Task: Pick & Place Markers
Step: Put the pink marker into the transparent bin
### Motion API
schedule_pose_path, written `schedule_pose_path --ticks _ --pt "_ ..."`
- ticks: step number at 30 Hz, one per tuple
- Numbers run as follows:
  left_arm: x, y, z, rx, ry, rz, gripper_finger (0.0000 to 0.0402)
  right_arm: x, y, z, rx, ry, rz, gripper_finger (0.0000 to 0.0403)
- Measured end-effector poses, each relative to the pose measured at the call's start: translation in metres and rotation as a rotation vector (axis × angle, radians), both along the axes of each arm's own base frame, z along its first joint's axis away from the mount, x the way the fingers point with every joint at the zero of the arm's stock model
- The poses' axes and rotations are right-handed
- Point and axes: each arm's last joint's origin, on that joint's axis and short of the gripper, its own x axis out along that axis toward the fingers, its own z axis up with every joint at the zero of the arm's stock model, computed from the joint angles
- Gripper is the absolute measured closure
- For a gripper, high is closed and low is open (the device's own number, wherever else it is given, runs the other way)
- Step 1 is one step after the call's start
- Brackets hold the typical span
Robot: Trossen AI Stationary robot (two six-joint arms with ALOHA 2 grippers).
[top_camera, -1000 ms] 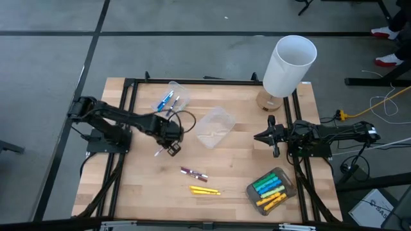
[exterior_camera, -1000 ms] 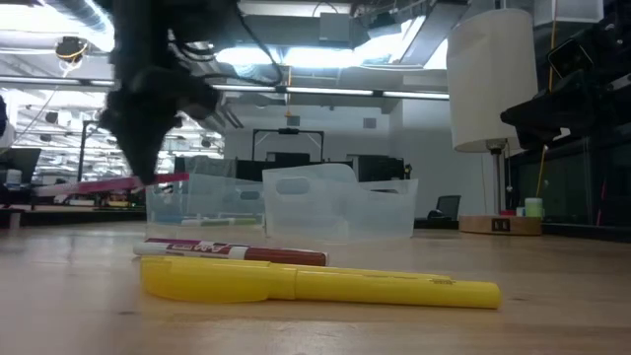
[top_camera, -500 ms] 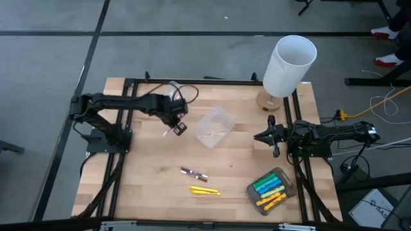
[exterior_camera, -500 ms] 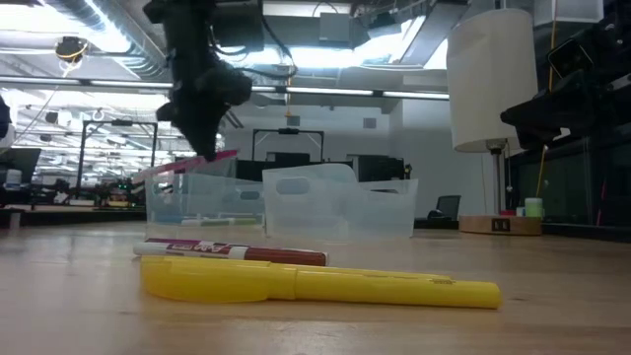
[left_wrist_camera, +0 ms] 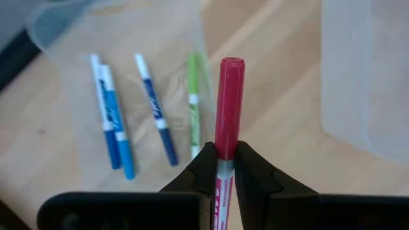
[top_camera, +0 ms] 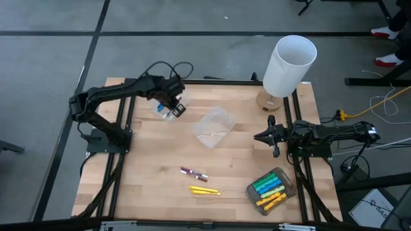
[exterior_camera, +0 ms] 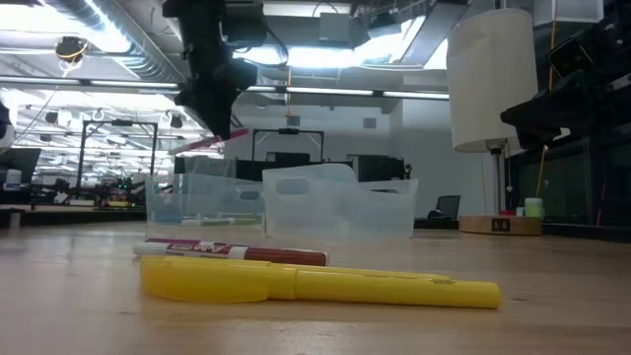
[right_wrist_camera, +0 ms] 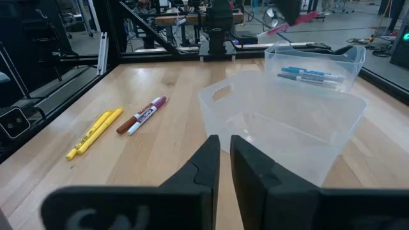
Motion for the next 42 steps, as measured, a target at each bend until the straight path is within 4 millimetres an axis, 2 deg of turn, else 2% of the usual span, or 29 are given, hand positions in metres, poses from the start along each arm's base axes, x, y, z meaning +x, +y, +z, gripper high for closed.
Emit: schedule_pose_path --ticks 6,13,18,26,35,42 --pt "-0.011 0.025 0.007 0.025 -0.007 0.038 0.0374 0.0 0.0 0.0 0.0 0.0 0.0 0.0363" --pt "-0.028 0.049 0.007 0.032 0.001 0.1 0.0374 0.0 0.0 0.0 0.0 0.0 0.0 0.0363" --pt "-0.031 0.066 0.003 0.034 -0.021 0.122 0.0374 0.0 0.0 0.0 0.0 0.0 0.0 0.0363" --pt "-0.03 0.087 -0.02 -0.029 0.024 0.131 0.0374 0.0 0.0 0.0 0.0 0.0 0.0 0.0363" --pt "-0.02 0.098 -0.05 -0.097 0.094 0.109 0.0374 0.0 0.0 0.0 0.0 0.0 0.0 0.0363" --pt "-0.015 0.101 -0.057 -0.12 0.075 0.099 0.0373 0.0 0.0 0.0 0.0 0.0 0.0 0.0363"
